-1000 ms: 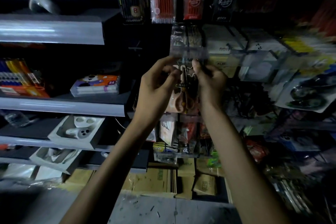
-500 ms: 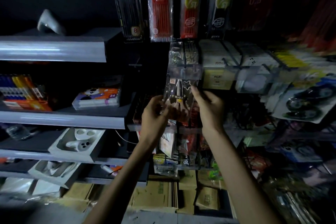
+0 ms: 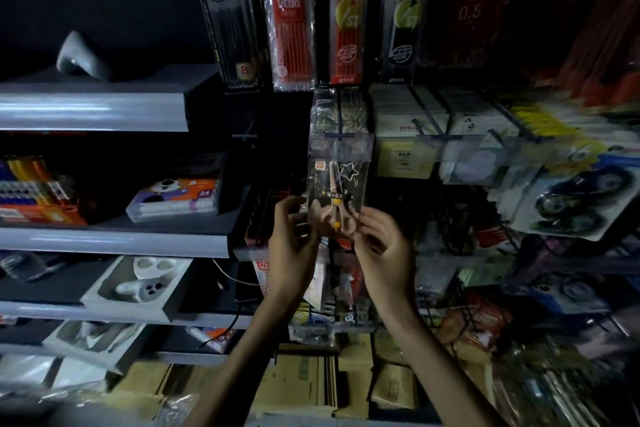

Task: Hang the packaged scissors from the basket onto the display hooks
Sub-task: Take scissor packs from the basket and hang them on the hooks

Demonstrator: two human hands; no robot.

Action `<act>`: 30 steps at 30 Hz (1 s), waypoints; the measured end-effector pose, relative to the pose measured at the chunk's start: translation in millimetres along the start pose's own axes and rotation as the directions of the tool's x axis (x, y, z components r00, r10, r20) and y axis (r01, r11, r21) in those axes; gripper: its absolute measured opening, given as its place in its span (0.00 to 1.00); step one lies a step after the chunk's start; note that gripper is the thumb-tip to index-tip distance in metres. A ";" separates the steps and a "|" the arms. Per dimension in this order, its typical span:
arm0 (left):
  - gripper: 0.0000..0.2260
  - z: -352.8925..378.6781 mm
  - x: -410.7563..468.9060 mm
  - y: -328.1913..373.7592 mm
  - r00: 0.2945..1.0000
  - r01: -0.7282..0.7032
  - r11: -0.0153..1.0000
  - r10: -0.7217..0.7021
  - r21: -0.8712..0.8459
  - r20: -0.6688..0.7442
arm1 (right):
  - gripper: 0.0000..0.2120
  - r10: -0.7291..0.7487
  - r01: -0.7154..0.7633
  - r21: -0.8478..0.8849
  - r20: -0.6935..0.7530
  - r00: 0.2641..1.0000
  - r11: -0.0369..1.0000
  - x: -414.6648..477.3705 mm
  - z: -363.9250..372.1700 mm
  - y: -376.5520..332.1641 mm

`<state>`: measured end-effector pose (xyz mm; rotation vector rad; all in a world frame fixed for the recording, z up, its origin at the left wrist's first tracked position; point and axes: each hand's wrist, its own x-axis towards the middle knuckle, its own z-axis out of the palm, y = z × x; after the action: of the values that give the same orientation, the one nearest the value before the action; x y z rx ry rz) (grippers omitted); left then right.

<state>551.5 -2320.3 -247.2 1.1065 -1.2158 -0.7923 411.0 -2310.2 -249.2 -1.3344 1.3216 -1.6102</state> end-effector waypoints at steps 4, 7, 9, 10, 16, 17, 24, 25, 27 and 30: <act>0.18 3.5 -8.4 -2.8 0.999 -0.018 0.999 0.016 0.042 0.029 | 0.20 -0.044 0.047 -0.103 0.032 0.999 0.994 -3.1 -3.3 1.8; 0.20 1.3 -8.0 -9.4 0.998 -0.044 0.990 0.039 0.133 0.041 | 0.24 -0.052 0.060 -0.139 0.062 0.997 0.988 -3.6 -6.5 4.0; 0.24 -1.0 -7.8 -12.9 0.998 -0.031 0.988 0.022 0.153 0.057 | 0.26 -0.052 0.063 -0.158 0.076 0.996 0.985 -3.5 -10.2 4.5; 0.25 -2.3 -7.9 -14.0 0.998 -0.024 0.987 0.013 0.158 0.068 | 0.27 -0.051 0.064 -0.166 0.081 0.995 0.984 -3.4 -11.4 5.4; 0.25 3.3 0.3 -6.5 0.999 -0.017 0.985 0.009 0.174 0.044 | 0.27 -0.067 0.080 -0.184 0.076 0.995 0.980 7.9 -5.8 9.4; 0.25 5.0 3.2 -5.3 0.999 -0.013 0.984 0.006 0.178 0.037 | 0.27 -0.069 0.082 -0.189 0.074 0.995 0.978 11.2 -3.6 8.4; 0.27 7.7 34.3 -17.4 0.999 0.029 0.977 -0.036 0.210 0.029 | 0.26 -0.015 0.025 -0.142 0.067 0.998 0.990 37.1 13.0 6.7; 0.27 9.5 38.0 -17.8 0.999 0.032 0.976 -0.037 0.215 0.021 | 0.26 -0.008 0.018 -0.145 0.067 0.998 0.989 38.9 14.3 5.5; 0.25 12.6 42.6 -17.0 1.000 0.017 0.976 -0.018 0.218 0.003 | 0.27 -0.019 0.028 -0.179 0.054 0.998 0.983 41.1 16.2 6.7; 0.19 16.4 41.5 -18.7 1.000 -0.001 0.983 0.005 0.182 -0.022 | 0.28 -0.040 0.044 -0.237 0.022 0.999 0.970 41.7 19.3 15.8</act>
<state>545.8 -2368.2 -252.1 1.2585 -1.2896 -0.6749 416.7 -2358.3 -252.6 -1.5230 1.5233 -1.5000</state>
